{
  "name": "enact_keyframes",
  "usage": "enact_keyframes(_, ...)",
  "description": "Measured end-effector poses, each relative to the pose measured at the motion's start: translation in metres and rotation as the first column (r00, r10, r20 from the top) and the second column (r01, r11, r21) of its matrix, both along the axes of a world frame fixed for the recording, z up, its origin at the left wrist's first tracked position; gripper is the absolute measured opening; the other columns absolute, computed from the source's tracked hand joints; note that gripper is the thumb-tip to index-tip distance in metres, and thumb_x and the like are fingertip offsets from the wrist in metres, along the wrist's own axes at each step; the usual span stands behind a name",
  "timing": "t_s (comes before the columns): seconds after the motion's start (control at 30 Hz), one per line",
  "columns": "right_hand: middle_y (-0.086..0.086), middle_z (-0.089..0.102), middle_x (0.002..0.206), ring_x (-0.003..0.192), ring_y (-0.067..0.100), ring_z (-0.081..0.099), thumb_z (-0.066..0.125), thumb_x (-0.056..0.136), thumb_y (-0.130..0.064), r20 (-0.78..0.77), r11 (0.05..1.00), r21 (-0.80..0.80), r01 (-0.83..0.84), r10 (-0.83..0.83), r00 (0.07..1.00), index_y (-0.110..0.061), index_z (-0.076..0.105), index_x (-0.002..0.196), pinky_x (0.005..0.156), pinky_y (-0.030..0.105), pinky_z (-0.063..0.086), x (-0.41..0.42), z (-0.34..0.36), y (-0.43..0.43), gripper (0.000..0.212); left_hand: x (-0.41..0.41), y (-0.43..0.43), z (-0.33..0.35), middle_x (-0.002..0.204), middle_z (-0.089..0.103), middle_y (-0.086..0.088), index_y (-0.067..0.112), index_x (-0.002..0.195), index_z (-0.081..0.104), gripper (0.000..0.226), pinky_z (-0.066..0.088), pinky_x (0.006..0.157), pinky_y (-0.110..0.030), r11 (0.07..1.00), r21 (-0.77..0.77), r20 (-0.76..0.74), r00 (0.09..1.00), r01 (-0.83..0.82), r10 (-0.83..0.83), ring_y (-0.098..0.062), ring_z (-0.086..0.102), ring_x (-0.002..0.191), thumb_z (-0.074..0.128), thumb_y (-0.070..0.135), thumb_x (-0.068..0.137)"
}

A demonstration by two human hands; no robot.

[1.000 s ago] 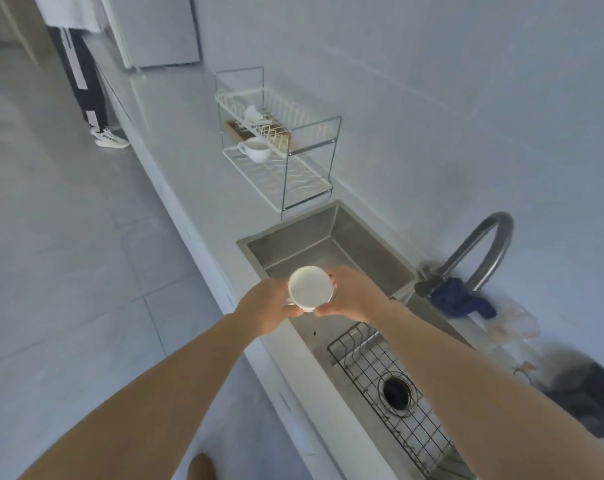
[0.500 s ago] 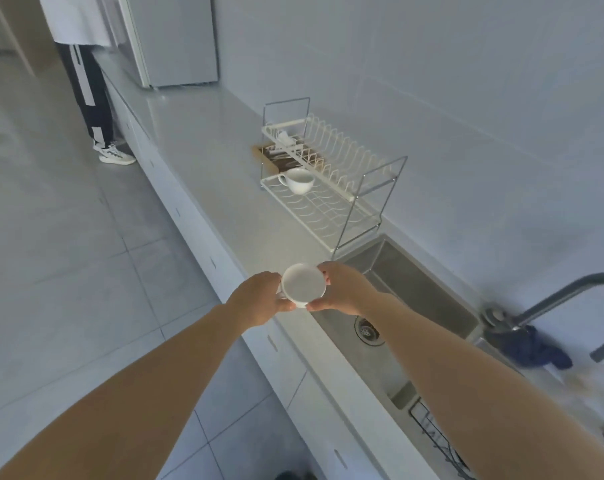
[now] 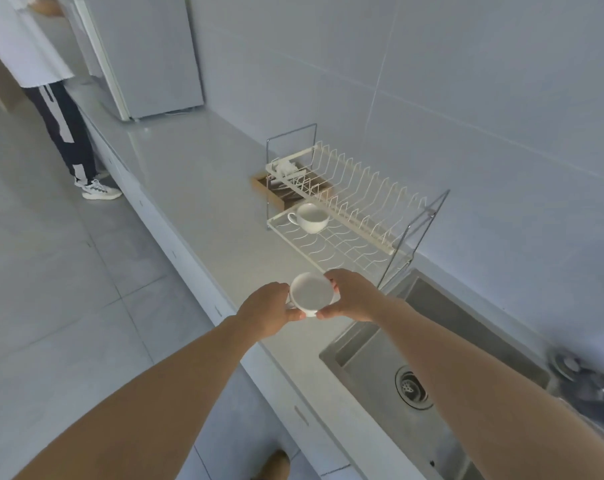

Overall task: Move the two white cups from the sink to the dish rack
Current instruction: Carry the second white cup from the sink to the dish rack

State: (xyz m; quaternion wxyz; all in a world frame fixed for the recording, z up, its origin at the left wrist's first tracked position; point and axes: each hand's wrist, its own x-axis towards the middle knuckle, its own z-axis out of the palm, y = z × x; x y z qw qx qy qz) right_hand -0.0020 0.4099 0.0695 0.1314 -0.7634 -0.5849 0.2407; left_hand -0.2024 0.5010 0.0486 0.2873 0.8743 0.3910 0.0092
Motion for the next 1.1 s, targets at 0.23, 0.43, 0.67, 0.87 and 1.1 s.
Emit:
enact_keyframes(0.23,-0.013,0.058,0.109,0.103,0.014,0.056,0.090,0.056,-0.045,-0.100,0.988,0.026,0.150,-0.147,0.984,-0.029,0.058,0.119,0.090,0.038,0.044,0.033,-0.010,0.063,0.073,0.045,0.085,0.004,0.122,0.063,-0.007,0.012,0.123,0.058,0.051,0.046,0.084,-0.034,0.995,0.015,-0.053,0.994,0.096,-0.095,-0.025,0.060,0.108,0.071,0.048,0.089)
enact_keyframes(0.43,-0.006,0.061,0.114,0.104,0.017,0.057,0.090,0.056,-0.041,-0.169,0.948,0.029,0.318,-0.308,0.936,-0.026,0.061,0.120,0.092,0.039,0.044,0.052,-0.026,0.080,0.072,0.086,0.126,-0.001,0.126,0.061,-0.007,0.013,0.128,0.057,0.054,0.049,0.092,-0.039,0.978,-0.040,-0.072,0.975,0.206,-0.208,-0.026,0.059,0.113,0.071,0.047,0.088)
enact_keyframes(0.67,-0.014,0.060,0.111,0.110,0.016,0.056,0.090,0.061,-0.040,-0.169,0.864,-0.036,0.503,-0.501,0.849,-0.032,0.055,0.129,0.095,0.035,0.040,0.073,-0.043,0.090,0.077,0.137,0.163,-0.028,0.124,0.063,-0.007,0.014,0.126,0.058,0.052,0.044,0.085,-0.034,0.922,-0.077,-0.048,0.923,0.378,-0.382,-0.026,0.059,0.112,0.074,0.045,0.087)
enact_keyframes(0.87,-0.006,0.051,0.127,0.117,0.019,0.048,0.089,0.068,-0.036,-0.178,0.734,-0.055,0.677,-0.674,0.717,-0.027,0.050,0.135,0.088,0.028,0.033,0.089,-0.063,0.100,0.077,0.186,0.193,-0.046,0.128,0.063,-0.007,0.012,0.130,0.058,0.053,0.049,0.098,-0.045,0.836,-0.100,-0.020,0.839,0.539,-0.543,-0.026,0.060,0.114,0.072,0.043,0.089)
enact_keyframes(1.1,-0.033,0.039,0.098,0.107,0.009,0.040,0.089,0.070,-0.019,-0.236,0.608,-0.043,0.793,-0.777,0.584,-0.029,0.054,0.136,0.090,0.025,0.027,0.104,-0.078,0.109,0.075,0.218,0.210,-0.058,0.119,0.069,-0.009,0.012,0.134,0.057,0.052,0.051,0.097,-0.046,0.753,-0.138,0.053,0.764,0.643,-0.643,-0.026,0.064,0.111,0.072,0.035,0.090)
